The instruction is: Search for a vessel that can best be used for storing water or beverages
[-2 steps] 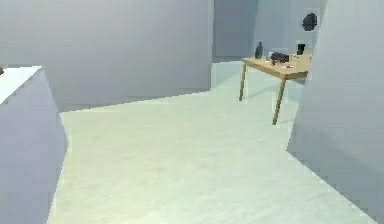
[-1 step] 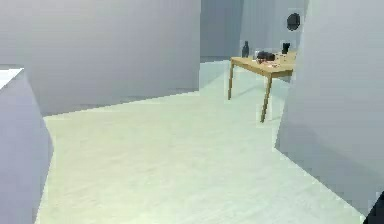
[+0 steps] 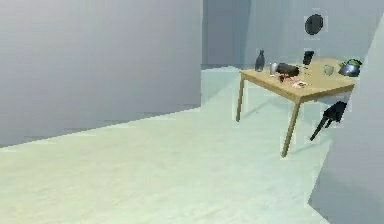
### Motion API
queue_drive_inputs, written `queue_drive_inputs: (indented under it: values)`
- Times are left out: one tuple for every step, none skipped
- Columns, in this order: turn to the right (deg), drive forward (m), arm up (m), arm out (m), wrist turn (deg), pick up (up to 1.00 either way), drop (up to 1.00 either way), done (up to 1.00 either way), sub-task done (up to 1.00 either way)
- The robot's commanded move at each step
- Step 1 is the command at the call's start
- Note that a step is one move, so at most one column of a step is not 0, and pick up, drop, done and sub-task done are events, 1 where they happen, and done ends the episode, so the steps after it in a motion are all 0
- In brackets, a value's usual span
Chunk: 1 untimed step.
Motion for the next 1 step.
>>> queue_drive_inputs:
  values:
    - [12.0,0.00,0.00,0.00,0.0,0.00,0.00,0.00,0.00]
